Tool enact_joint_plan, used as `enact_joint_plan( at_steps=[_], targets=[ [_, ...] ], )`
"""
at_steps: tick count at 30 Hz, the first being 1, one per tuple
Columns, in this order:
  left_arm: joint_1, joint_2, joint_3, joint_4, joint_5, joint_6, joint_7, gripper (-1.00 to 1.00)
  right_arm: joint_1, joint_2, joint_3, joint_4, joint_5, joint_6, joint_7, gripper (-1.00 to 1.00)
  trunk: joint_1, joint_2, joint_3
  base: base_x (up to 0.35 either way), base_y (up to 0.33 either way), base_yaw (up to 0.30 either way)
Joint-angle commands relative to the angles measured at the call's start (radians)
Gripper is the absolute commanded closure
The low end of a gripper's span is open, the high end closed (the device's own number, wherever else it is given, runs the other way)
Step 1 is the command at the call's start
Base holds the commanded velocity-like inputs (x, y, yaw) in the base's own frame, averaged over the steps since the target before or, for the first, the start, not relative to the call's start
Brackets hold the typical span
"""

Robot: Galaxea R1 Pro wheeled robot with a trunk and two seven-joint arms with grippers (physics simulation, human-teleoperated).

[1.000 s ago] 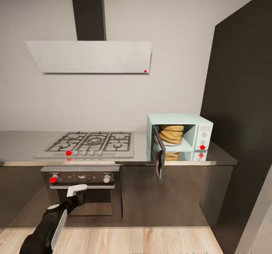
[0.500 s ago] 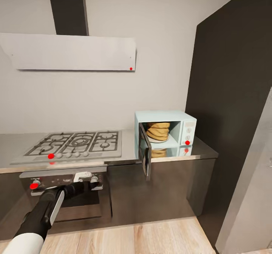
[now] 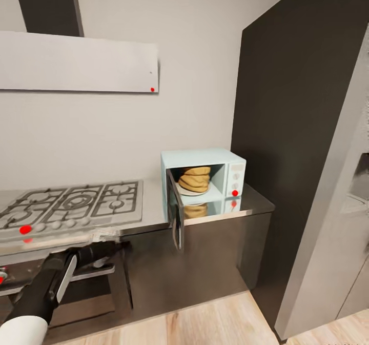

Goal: In the kitchen, take the popcorn bag from the countertop, put it into the microwave, and heat it until the popcorn is cooked so the cooked popcorn ends up inside the bag.

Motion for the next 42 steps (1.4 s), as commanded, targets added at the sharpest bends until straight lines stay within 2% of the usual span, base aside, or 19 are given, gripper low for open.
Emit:
enact_joint_plan(
  at_steps=[1, 4, 6, 8, 10, 13, 15, 22, 33, 42],
  targets=[
    [-0.001, -0.001, 0.001, -0.013, 0.0, 0.008, -0.004, -1.0, -0.001, -0.001, -0.006, 0.004, 0.005, -0.005, 0.0, -1.0, 0.001, -0.001, -0.002, 0.338, 0.0, -0.261],
    [-0.001, -0.002, -0.002, -0.034, 0.0, 0.009, -0.003, -1.0, -0.001, -0.001, -0.006, 0.004, 0.005, -0.005, 0.0, -1.0, 0.001, -0.001, -0.005, 0.318, -0.07, -0.261],
    [-0.001, -0.012, -0.012, -0.044, 0.0, 0.009, -0.002, -1.0, -0.001, -0.001, -0.006, 0.004, 0.004, -0.005, 0.0, -1.0, 0.001, -0.001, -0.007, 0.209, -0.105, -0.261],
    [-0.001, -0.045, -0.058, -0.068, 0.0, 0.009, -0.001, -1.0, -0.001, 0.0, -0.006, 0.004, 0.005, -0.005, 0.0, -1.0, 0.001, -0.001, -0.008, 0.07, -0.036, -0.261],
    [-0.001, -0.068, -0.121, -0.085, 0.0, 0.01, 0.0, -1.0, -0.001, 0.0, -0.006, 0.004, 0.005, -0.005, 0.0, -1.0, 0.001, -0.001, -0.01, 0.029, -0.015, -0.261],
    [-0.001, -0.082, -0.197, -0.1, 0.0, 0.009, 0.001, -1.0, -0.001, 0.0, -0.006, 0.004, 0.005, -0.005, 0.0, -1.0, 0.001, -0.001, -0.013, 0.009, -0.005, -0.261],
    [-0.001, -0.085, -0.215, -0.103, 0.0, 0.009, 0.001, -1.0, -0.001, 0.0, -0.006, 0.004, 0.005, -0.005, 0.0, -1.0, 0.001, -0.001, -0.014, 0.002, -0.001, -0.261],
    [-0.001, -0.086, -0.219, -0.104, 0.0, 0.008, 0.005, -1.0, -0.001, 0.001, -0.006, 0.004, 0.004, -0.005, -0.001, -1.0, 0.001, -0.001, -0.02, 0.002, 0.0, -0.261],
    [-0.001, -0.088, -0.218, -0.106, 0.0, 0.007, 0.008, -1.0, -0.001, 0.002, -0.006, 0.004, 0.005, -0.005, -0.002, -1.0, 0.001, -0.001, -0.03, 0.263, -0.069, -0.259],
    [-0.001, -0.088, -0.217, -0.106, 0.0, 0.006, 0.011, -1.0, -0.001, 0.009, -0.005, 0.004, 0.005, -0.003, -0.005, -1.0, 0.001, -0.001, -0.031, 0.264, -0.153, -0.036]
  ],
)
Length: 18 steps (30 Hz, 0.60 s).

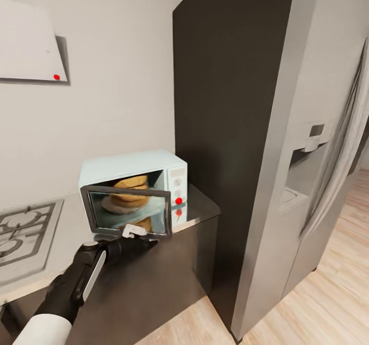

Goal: In the kitchen, take the popcorn bag from the countertop, put it into the microwave, and heat it until the popcorn is cooked so the cooked popcorn ends up inside the bag.

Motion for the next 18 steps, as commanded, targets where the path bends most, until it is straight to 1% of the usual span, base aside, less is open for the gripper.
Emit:
enact_joint_plan(
  at_steps=[1, 5, 8, 10, 13, 16, 18],
  targets=[
    [-0.001, 0.0, 0.0, -0.001, 0.0, 0.006, -0.001, -1.0, -0.001, 0.0, -0.005, 0.004, 0.005, -0.005, 0.0, -1.0, 0.001, -0.001, -0.001, 0.32, -0.016, 0.0],
    [-0.001, 0.0, 0.0, -0.001, 0.0, 0.005, -0.001, -1.0, -0.001, 0.002, -0.006, 0.004, 0.005, -0.005, 0.0, -1.0, 0.001, -0.001, -0.001, 0.295, -0.004, 0.0],
    [-0.001, 0.0, 0.001, -0.008, 0.0, 0.003, -0.001, -1.0, -0.001, 0.002, -0.006, 0.004, 0.005, -0.005, -0.001, -1.0, 0.001, -0.001, -0.001, 0.064, 0.0, 0.0],
    [-0.001, 0.0, 0.001, -0.039, 0.0, 0.004, -0.001, -1.0, -0.001, 0.002, -0.006, 0.004, 0.004, -0.005, -0.001, -1.0, 0.001, -0.001, -0.001, 0.012, 0.0, 0.0],
    [-0.001, 0.0, 0.007, -0.135, 0.0, 0.008, 0.025, -1.0, -0.001, 0.003, -0.006, 0.004, 0.004, -0.005, -0.001, -1.0, 0.001, -0.001, -0.001, 0.003, 0.0, 0.0],
    [-0.001, 0.0, 0.018, -0.162, 0.0, 0.009, 0.057, -1.0, -0.001, 0.007, -0.006, 0.004, 0.004, -0.007, -0.001, -1.0, 0.001, -0.001, -0.001, 0.029, 0.0, 0.0],
    [-0.001, -0.001, 0.026, -0.166, 0.001, 0.01, 0.064, -1.0, -0.001, 0.008, -0.006, 0.004, 0.004, -0.007, -0.001, -1.0, 0.001, -0.001, -0.001, 0.249, 0.0, 0.0]
  ],
)
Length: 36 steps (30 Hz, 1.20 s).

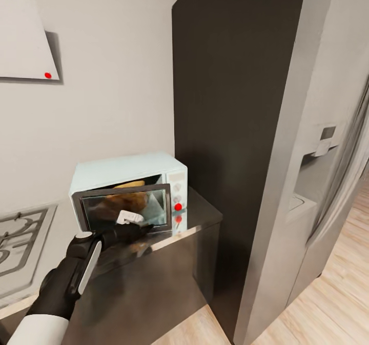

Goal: In the kitchen, take the popcorn bag from the countertop, put it into the microwave, and heat it until the popcorn is cooked so the cooked popcorn ends up inside the bag.

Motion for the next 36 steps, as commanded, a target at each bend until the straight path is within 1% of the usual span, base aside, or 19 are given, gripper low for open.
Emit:
enact_joint_plan(
  at_steps=[1, 8, 14, 33, 36],
  targets=[
    [-0.001, 0.0, 0.003, -0.002, 0.0, 0.006, -0.002, -1.0, -0.001, -0.001, -0.006, 0.004, 0.005, -0.005, 0.0, -1.0, 0.001, -0.001, -0.001, 0.313, 0.0, 0.0],
    [-0.001, 0.0, 0.004, 0.001, 0.0, 0.006, -0.001, -1.0, -0.001, 0.0, -0.006, 0.004, 0.006, -0.005, 0.0, -1.0, 0.001, -0.001, -0.001, 0.317, 0.0, 0.0],
    [-0.001, 0.0, 0.004, 0.002, 0.0, 0.006, 0.0, -1.0, -0.001, 0.001, -0.006, 0.003, 0.006, -0.007, 0.0, -1.0, 0.001, -0.001, -0.001, 0.038, 0.0, 0.0],
    [-0.001, 0.0, 0.004, 0.004, 0.0, 0.002, 0.001, -1.0, -0.001, 0.001, -0.006, 0.003, 0.006, -0.01, 0.003, -1.0, 0.001, -0.001, -0.001, -0.337, 0.0, 0.0],
    [-0.001, -0.007, 0.002, 0.009, 0.001, 0.001, 0.002, -1.0, -0.001, 0.001, -0.006, 0.003, 0.006, -0.01, 0.002, -1.0, 0.001, -0.001, -0.001, -0.348, 0.0, 0.0]
  ],
)
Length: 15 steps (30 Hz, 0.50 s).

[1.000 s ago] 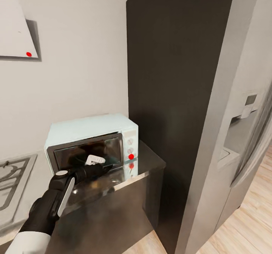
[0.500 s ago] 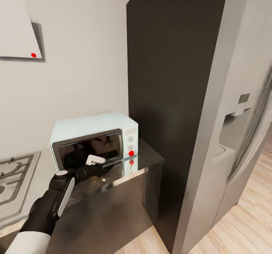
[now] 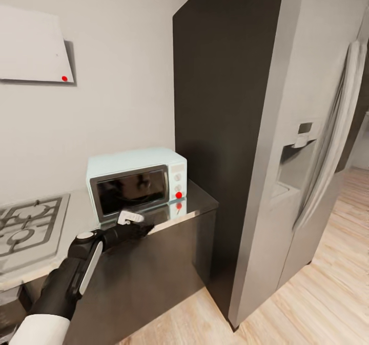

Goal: In the kitchen, take the popcorn bag from the countertop, put it into the microwave, and heat it until the popcorn is cooked so the cooked popcorn ends up inside the bag.

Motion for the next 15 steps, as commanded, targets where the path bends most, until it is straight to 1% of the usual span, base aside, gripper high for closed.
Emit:
enact_joint_plan(
  at_steps=[1, 4, 6, 8, 9, 10, 12, 13, 14, 15],
  targets=[
    [-0.001, -0.005, 0.001, 0.004, 0.0, 0.007, -0.001, -1.0, -0.001, -0.001, -0.006, 0.003, 0.005, -0.005, 0.0, -1.0, -0.001, -0.001, -0.001, -0.348, 0.0, 0.0],
    [-0.001, -0.024, 0.0, 0.072, 0.0, 0.004, 0.031, -1.0, -0.001, -0.002, -0.006, 0.003, 0.005, -0.007, -0.001, -1.0, -0.001, -0.001, -0.001, -0.348, 0.0, 0.0],
    [-0.001, -0.048, 0.001, 0.125, 0.0, 0.003, 0.055, -1.0, -0.001, -0.002, -0.006, 0.003, 0.005, -0.008, -0.001, -1.0, -0.001, -0.001, -0.001, -0.284, 0.0, 0.0],
    [-0.001, -0.066, 0.002, 0.217, 0.0, 0.001, 0.093, -1.0, -0.001, -0.003, -0.006, 0.002, 0.005, -0.009, -0.001, -1.0, -0.001, -0.001, -0.001, -0.126, 0.0, 0.0],
    [-0.001, -0.073, 0.002, 0.299, 0.0, -0.011, 0.125, -1.0, -0.001, -0.003, -0.006, 0.002, 0.005, -0.01, -0.002, -1.0, -0.001, -0.001, -0.001, -0.05, 0.0, 0.0],
    [-0.001, -0.076, 0.002, 0.358, 0.0, -0.036, 0.154, -1.0, -0.001, -0.003, -0.006, 0.002, 0.005, -0.011, -0.002, -1.0, -0.001, -0.001, -0.001, -0.032, 0.0, 0.0],
    [-0.001, -0.08, 0.002, 0.505, 0.0, -0.112, 0.214, -1.0, -0.001, -0.003, -0.007, 0.001, 0.005, -0.014, -0.002, -1.0, -0.001, -0.001, -0.001, -0.017, 0.0, 0.0],
    [-0.001, -0.087, 0.001, 0.661, 0.0, -0.187, 0.261, -1.0, -0.001, -0.003, -0.008, 0.0, 0.005, -0.017, -0.003, -1.0, -0.001, -0.001, -0.001, -0.007, 0.0, 0.0],
    [-0.001, -0.093, 0.001, 0.839, 0.0, -0.269, 0.325, -1.0, -0.001, -0.003, -0.01, -0.001, 0.005, -0.018, -0.004, -1.0, -0.001, -0.001, -0.001, -0.003, 0.0, 0.0],
    [-0.001, -0.098, 0.001, 0.987, 0.0, -0.335, 0.397, -1.0, -0.001, -0.003, -0.013, -0.002, 0.005, -0.019, -0.005, -1.0, -0.001, -0.001, -0.001, -0.002, 0.0, 0.0]
  ],
)
